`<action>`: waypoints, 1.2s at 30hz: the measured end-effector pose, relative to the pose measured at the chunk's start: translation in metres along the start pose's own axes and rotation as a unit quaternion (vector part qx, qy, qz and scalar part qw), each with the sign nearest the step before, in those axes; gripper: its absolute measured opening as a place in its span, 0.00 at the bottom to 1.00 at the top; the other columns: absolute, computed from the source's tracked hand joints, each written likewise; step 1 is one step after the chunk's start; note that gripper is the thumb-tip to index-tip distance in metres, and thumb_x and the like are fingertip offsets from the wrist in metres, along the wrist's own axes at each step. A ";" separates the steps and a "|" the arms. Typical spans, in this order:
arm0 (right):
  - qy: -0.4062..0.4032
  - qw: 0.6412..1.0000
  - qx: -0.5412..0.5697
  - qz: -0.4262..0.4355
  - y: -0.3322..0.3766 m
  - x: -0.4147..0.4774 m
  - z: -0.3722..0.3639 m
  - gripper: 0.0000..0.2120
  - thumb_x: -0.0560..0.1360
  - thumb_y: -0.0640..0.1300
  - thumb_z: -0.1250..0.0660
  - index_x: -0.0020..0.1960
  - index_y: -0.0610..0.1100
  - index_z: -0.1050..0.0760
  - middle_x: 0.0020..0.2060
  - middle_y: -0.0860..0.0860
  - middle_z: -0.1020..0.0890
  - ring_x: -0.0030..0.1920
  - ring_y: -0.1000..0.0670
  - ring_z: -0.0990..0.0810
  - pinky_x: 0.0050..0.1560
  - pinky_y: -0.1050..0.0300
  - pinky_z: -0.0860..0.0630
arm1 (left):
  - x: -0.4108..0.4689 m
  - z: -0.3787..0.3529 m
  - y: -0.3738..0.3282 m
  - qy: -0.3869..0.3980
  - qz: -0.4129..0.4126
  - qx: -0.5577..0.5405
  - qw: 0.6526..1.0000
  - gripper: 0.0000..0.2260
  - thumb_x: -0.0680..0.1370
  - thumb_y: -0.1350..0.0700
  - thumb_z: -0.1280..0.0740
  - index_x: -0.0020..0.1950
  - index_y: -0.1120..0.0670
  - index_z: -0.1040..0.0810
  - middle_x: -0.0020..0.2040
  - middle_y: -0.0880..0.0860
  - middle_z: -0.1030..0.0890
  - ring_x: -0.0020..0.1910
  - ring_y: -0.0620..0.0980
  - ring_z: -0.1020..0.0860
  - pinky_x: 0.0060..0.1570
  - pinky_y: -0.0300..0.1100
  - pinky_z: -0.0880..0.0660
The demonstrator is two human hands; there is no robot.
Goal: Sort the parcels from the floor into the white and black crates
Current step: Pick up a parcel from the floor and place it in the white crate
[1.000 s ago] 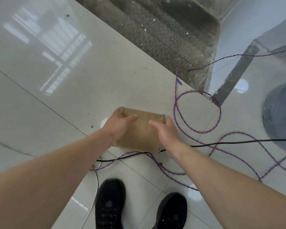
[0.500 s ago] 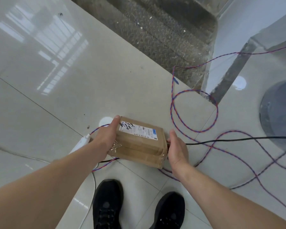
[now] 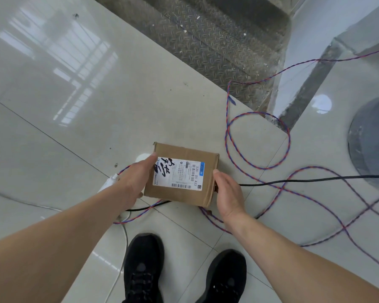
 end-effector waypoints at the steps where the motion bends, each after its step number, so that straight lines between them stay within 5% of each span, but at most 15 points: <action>1: 0.023 1.000 0.003 -0.010 -0.001 0.001 -0.003 0.16 0.76 0.63 0.37 0.49 0.54 0.15 0.44 0.56 0.13 0.51 0.51 0.16 0.56 0.51 0.20 | -0.001 -0.003 0.001 0.013 0.005 -0.013 1.000 0.28 0.69 0.24 0.40 0.58 0.38 0.19 0.67 0.44 0.23 0.68 0.52 0.28 0.61 0.55 0.34; 4: 0.051 0.999 0.009 -0.018 0.002 -0.002 -0.009 0.20 0.67 0.72 0.42 0.44 0.64 0.17 0.45 0.57 0.13 0.54 0.48 0.16 0.64 0.38 0.22 | -0.007 -0.011 0.000 0.029 0.003 -0.030 0.999 0.27 0.77 0.29 0.42 0.68 0.42 0.24 0.70 0.46 0.25 0.72 0.53 0.31 0.68 0.58 0.39; 8: 0.022 1.000 0.010 0.018 0.025 -0.020 -0.002 0.29 0.67 0.73 0.45 0.47 0.54 0.17 0.45 0.51 0.13 0.52 0.43 0.16 0.63 0.36 0.24 | -0.037 -0.010 -0.012 0.027 -0.010 -0.027 0.999 0.32 0.69 0.25 0.41 0.67 0.41 0.25 0.65 0.46 0.21 0.66 0.54 0.26 0.63 0.58 0.36; 12: -0.013 0.999 0.011 0.032 0.057 -0.064 0.019 0.32 0.66 0.71 0.46 0.44 0.47 0.18 0.40 0.49 0.13 0.48 0.41 0.16 0.57 0.42 0.22 | -0.095 -0.002 -0.033 0.024 -0.049 -0.028 0.998 0.36 0.61 0.27 0.38 0.64 0.45 0.24 0.56 0.50 0.16 0.57 0.57 0.19 0.64 0.62 0.27; 15: -0.059 0.998 0.028 0.007 0.084 -0.115 0.041 0.40 0.65 0.75 0.46 0.52 0.43 0.19 0.43 0.50 0.13 0.49 0.45 0.16 0.54 0.49 0.22 | -0.159 0.006 -0.056 0.026 -0.074 -0.020 0.997 0.38 0.60 0.28 0.37 0.65 0.47 0.27 0.56 0.53 0.17 0.55 0.58 0.18 0.59 0.61 0.23; 19: -0.105 0.992 0.064 0.008 0.127 -0.199 0.073 0.36 0.68 0.74 0.45 0.54 0.45 0.20 0.44 0.52 0.14 0.50 0.47 0.17 0.56 0.47 0.22 | -0.258 0.018 -0.086 0.041 -0.104 0.003 0.994 0.26 0.74 0.34 0.38 0.65 0.50 0.28 0.53 0.53 0.19 0.51 0.57 0.19 0.49 0.52 0.21; 25: -0.160 0.984 0.076 0.027 0.179 -0.324 0.124 0.32 0.71 0.73 0.46 0.49 0.44 0.25 0.42 0.50 0.16 0.45 0.44 0.18 0.47 0.48 0.23 | -0.401 0.034 -0.130 0.067 -0.146 0.079 0.984 0.20 0.77 0.37 0.40 0.62 0.48 0.27 0.55 0.53 0.20 0.52 0.58 0.18 0.53 0.64 0.21; 36: -0.307 0.934 0.185 0.020 0.189 -0.513 0.230 0.33 0.70 0.71 0.46 0.48 0.42 0.23 0.38 0.50 0.15 0.43 0.46 0.16 0.44 0.50 0.24 | -0.601 -0.013 -0.160 0.175 -0.204 0.236 0.934 0.24 0.75 0.35 0.42 0.62 0.49 0.28 0.54 0.53 0.20 0.45 0.57 0.18 0.39 0.50 0.22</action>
Point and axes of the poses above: each hand's wrist, its own x-axis towards the middle knuckle, its own z-axis out of the back of the hand, y = z × x, the point moved 2 cm from there along x, towards the middle knuckle
